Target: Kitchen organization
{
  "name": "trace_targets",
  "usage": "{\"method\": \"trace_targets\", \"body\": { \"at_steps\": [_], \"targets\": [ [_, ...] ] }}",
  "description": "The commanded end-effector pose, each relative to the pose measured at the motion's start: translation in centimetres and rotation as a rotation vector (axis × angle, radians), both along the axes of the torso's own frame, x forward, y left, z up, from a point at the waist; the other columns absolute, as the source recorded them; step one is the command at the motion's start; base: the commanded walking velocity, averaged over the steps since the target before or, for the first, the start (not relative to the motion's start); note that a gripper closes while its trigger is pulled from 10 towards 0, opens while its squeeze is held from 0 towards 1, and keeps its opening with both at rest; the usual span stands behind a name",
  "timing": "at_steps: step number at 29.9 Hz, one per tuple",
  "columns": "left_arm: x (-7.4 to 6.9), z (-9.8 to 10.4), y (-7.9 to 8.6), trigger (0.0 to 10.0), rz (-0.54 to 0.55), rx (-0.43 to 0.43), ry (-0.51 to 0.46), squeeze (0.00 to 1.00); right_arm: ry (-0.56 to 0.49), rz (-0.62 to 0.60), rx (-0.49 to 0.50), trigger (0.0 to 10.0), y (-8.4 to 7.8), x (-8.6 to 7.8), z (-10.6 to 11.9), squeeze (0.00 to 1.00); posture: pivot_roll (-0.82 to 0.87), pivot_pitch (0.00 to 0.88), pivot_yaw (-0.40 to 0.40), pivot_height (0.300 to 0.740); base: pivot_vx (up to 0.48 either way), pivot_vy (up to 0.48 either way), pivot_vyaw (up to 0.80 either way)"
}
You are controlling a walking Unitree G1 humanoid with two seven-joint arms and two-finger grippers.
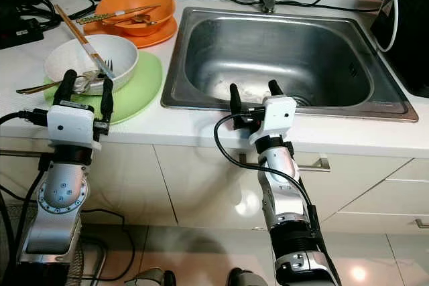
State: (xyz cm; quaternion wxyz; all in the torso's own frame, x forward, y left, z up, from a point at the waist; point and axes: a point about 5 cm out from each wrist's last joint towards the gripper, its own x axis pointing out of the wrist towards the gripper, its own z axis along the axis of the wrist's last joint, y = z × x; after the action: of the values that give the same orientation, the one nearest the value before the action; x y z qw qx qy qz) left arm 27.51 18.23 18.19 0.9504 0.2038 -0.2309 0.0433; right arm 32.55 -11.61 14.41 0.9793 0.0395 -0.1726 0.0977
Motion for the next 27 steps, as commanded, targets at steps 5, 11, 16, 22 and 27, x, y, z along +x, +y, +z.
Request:
{"method": "trace_targets", "body": {
  "at_steps": [5, 11, 16, 22, 27],
  "targets": [
    [0.1, 0.2, -0.4, 2.3, -0.01, -0.003, -0.012, 0.0, -0.002, -0.017, 0.006, 10.0, -0.5, -0.2, -0.1, 0.0, 0.08, 0.106, -0.037, 0.74, 0.0, 0.0, 0.0],
    [0.2, 0.4, -0.5, 0.0, -0.012, -0.004, -0.019, 0.0, -0.001, -0.019, 0.005, 10.0, -0.5, -0.1, -0.1, 0.0, 0.08, 0.107, -0.037, 0.74, 0.0, 0.0, 0.0],
    [0.3, 0.8, -0.5, 0.0, -0.009, -0.003, -0.035, 0.0, -0.001, -0.019, 0.005, 10.0, -0.5, -0.1, -0.1, 0.0, 0.08, 0.104, -0.037, 0.74, 0.0, 0.0, 0.0],
    [0.4, 1.7, -0.4, 2.2, 0.006, 0.006, -0.071, 0.0, -0.002, -0.02, 0.006, 10.0, -0.5, 0.0, -0.1, 0.0, 0.08, 0.102, -0.036, 0.74, 0.0, 0.0, 0.0],
    [0.5, 2.9, -0.6, 3.7, 0.006, 0.026, -0.116, 0.0, -0.003, -0.02, 0.005, 10.0, -0.5, 0.0, -0.1, 0.0, 0.08, 0.101, -0.037, 0.74, 0.0, 0.0, 0.0]
  ]
}}
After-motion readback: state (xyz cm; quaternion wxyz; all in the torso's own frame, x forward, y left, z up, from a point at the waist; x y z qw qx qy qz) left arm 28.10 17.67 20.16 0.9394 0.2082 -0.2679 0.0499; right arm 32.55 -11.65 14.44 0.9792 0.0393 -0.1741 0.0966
